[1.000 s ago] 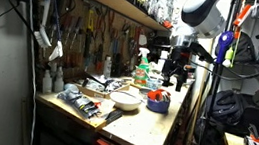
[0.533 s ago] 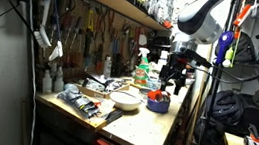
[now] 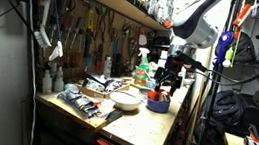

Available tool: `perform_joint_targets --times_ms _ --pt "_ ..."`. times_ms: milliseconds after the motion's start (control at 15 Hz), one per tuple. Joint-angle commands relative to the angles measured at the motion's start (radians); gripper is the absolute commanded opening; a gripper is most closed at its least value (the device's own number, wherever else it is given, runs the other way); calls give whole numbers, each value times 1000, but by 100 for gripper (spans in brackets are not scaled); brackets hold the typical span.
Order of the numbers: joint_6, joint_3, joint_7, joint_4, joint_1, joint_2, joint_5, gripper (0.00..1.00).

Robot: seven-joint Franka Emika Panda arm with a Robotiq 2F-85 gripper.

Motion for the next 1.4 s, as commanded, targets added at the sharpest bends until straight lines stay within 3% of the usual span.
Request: perform_joint_targets --times_ms 0,267,600,867,1067,1333 --pt "4 11 -25 19 3 31 39 73" --pt "-8 21 -19 29 0 63 29 41" --pt "-32 17 -4 8 -17 -22 -16 40" --pt "-59 8 57 -34 -70 -159 -163 40" --pt "-5 18 195 -74 -146 -247 -281 40" --pt "-29 36 395 -120 -292 -339 -462 40"
